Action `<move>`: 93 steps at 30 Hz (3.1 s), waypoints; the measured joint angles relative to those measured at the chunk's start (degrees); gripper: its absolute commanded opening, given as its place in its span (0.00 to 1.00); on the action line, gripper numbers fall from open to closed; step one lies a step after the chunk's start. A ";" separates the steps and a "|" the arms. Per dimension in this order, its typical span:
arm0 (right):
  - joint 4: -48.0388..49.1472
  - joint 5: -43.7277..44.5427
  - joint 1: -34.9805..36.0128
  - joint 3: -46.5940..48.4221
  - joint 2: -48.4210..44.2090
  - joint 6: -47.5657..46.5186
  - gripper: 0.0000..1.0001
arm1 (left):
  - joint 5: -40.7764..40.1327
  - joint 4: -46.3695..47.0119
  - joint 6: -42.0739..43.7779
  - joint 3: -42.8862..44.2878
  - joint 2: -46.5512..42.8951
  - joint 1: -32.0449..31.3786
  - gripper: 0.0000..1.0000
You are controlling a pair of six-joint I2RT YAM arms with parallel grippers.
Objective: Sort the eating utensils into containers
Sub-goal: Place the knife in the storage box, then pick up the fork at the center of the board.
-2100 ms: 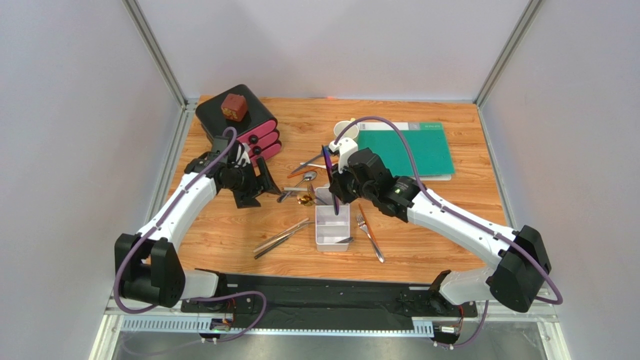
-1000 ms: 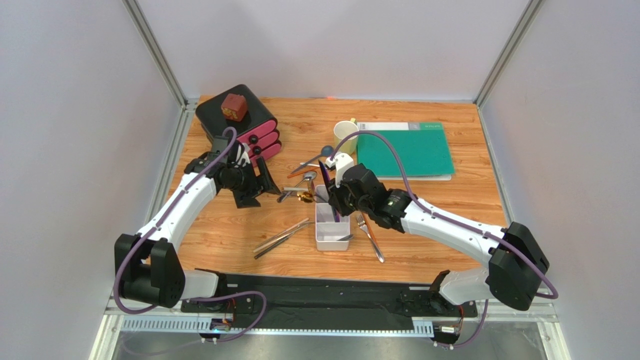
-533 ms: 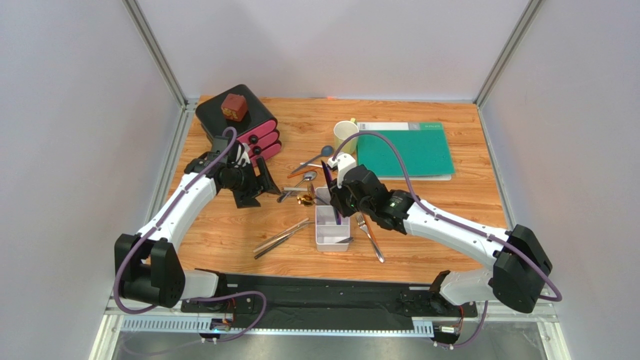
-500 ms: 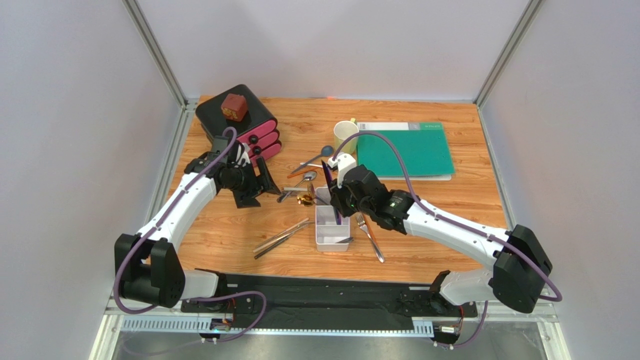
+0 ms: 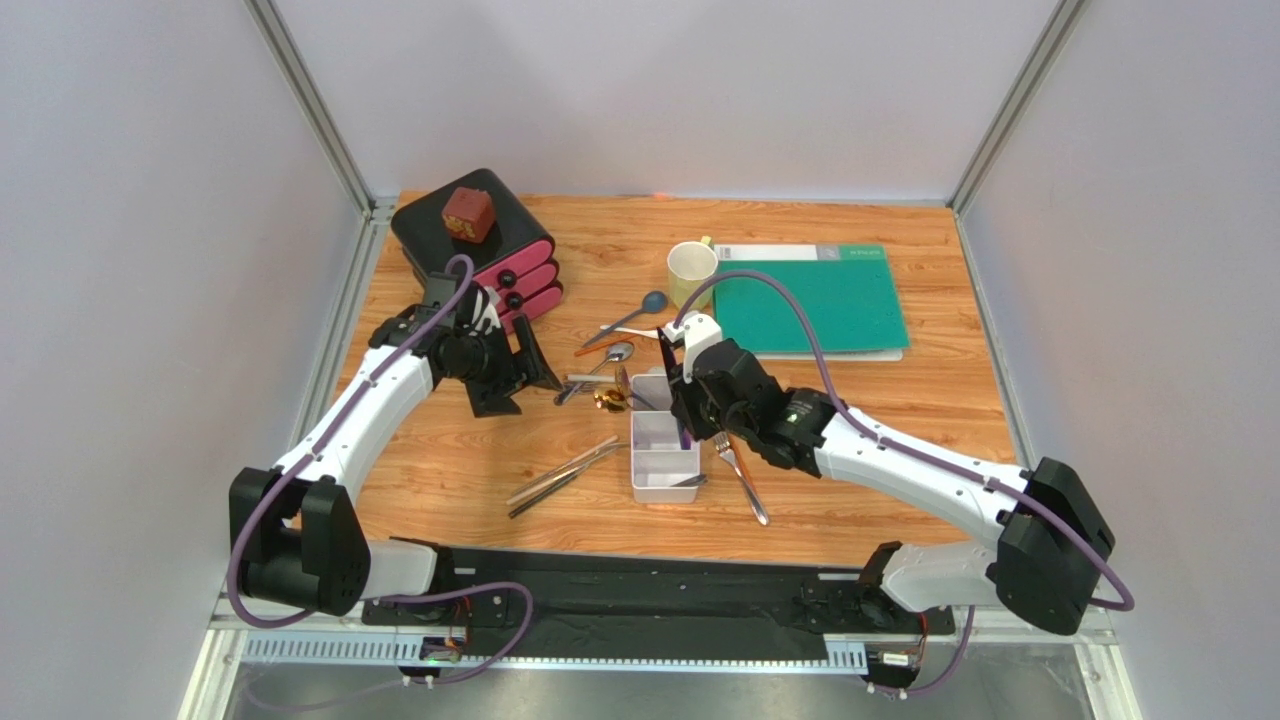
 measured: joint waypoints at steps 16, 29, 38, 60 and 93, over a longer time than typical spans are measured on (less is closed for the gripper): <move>-1.36 1.51 0.66 -3.28 -3.04 1.44 0.21 | 0.00 0.00 -0.02 -0.85 0.00 0.00 0.84; -3.02 1.64 1.14 -4.13 -4.39 1.86 0.33 | 0.00 0.02 0.00 -0.96 0.00 0.00 0.84; -6.43 2.27 1.14 -0.94 -4.37 1.53 0.36 | 0.00 0.02 0.07 -0.96 0.00 0.00 0.84; -12.76 13.03 -2.99 14.80 -10.03 0.22 0.48 | 0.02 0.09 0.13 -1.29 0.02 0.00 0.84; -24.55 -16.96 -15.85 -0.83 8.70 2.01 0.48 | 0.22 1.53 0.17 -2.10 1.66 0.00 0.84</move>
